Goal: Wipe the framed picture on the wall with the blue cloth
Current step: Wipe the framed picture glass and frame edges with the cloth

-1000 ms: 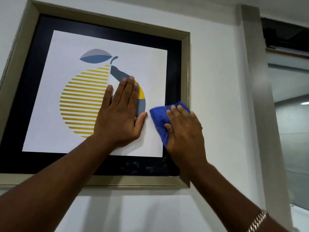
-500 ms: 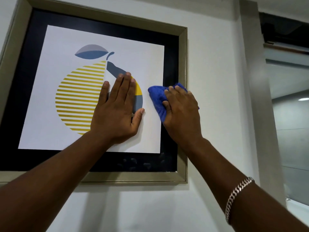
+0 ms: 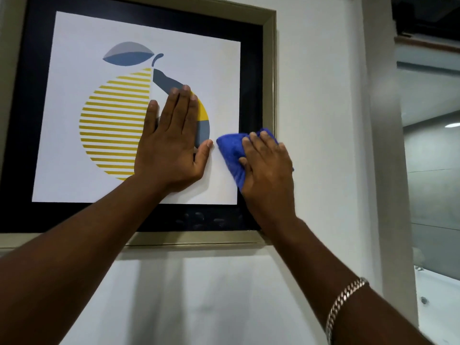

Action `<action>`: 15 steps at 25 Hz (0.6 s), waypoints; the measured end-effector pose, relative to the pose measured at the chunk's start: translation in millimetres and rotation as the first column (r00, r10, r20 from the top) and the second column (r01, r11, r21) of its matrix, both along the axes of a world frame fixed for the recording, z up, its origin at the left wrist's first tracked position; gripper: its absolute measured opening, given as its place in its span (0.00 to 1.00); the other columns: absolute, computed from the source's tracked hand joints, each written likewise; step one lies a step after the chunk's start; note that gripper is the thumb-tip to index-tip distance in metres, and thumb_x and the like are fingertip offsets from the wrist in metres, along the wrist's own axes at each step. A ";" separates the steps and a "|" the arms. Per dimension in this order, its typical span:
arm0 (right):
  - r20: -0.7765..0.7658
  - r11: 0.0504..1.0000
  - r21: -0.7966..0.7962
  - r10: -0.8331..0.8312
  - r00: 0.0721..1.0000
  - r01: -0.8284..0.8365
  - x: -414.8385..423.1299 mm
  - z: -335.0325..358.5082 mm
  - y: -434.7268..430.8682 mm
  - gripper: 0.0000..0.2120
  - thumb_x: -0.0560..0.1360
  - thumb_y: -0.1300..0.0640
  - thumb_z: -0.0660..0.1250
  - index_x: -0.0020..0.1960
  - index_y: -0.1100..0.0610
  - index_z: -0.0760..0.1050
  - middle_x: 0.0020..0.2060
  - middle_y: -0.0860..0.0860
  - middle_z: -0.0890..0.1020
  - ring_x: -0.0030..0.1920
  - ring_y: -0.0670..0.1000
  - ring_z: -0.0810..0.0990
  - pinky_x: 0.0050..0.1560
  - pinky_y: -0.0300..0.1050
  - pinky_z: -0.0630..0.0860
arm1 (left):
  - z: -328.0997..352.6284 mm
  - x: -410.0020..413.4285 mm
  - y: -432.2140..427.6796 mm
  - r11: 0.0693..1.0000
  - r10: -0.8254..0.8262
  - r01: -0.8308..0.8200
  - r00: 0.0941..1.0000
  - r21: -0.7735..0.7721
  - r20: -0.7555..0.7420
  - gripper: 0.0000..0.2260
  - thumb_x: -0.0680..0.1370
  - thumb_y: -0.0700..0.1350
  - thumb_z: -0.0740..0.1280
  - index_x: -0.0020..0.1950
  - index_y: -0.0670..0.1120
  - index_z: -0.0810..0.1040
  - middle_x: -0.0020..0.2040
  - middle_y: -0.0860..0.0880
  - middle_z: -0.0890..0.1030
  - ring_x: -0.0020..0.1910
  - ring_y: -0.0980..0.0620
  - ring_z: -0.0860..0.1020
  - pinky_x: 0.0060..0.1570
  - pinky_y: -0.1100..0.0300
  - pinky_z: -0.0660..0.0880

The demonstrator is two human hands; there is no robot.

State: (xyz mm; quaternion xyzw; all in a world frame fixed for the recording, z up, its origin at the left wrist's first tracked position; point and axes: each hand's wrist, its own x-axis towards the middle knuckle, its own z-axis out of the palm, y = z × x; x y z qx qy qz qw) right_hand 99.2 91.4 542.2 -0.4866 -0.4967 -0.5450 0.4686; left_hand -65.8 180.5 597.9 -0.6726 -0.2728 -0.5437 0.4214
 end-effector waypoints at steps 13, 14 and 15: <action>-0.375 0.984 0.175 0.093 0.922 -0.028 -89.3 -121.1 26.7 0.18 0.78 0.52 0.58 0.62 0.59 0.77 0.63 0.56 0.79 0.69 0.55 0.72 0.65 0.60 0.70 | 8.9 -4.7 6.4 0.999 -0.033 0.037 0.993 0.035 -0.113 0.37 0.78 0.62 0.46 0.78 0.39 0.43 0.81 0.39 0.47 0.80 0.41 0.46 0.78 0.41 0.46; -0.373 0.986 0.160 0.095 0.923 -0.036 -108.9 -121.2 34.7 0.18 0.78 0.51 0.58 0.61 0.58 0.77 0.63 0.55 0.79 0.69 0.54 0.72 0.66 0.59 0.69 | 10.5 -6.4 6.3 0.998 -0.037 0.044 0.989 0.045 -0.143 0.38 0.78 0.63 0.46 0.78 0.39 0.43 0.81 0.39 0.47 0.80 0.41 0.46 0.78 0.42 0.46; -0.364 0.989 0.137 0.099 0.926 -0.052 -128.7 -121.4 42.9 0.18 0.78 0.50 0.57 0.61 0.57 0.77 0.64 0.55 0.79 0.69 0.54 0.72 0.67 0.57 0.68 | 11.4 -8.3 6.2 0.997 -0.044 0.053 0.985 0.050 -0.165 0.38 0.78 0.63 0.46 0.78 0.39 0.44 0.81 0.39 0.47 0.80 0.41 0.46 0.78 0.42 0.45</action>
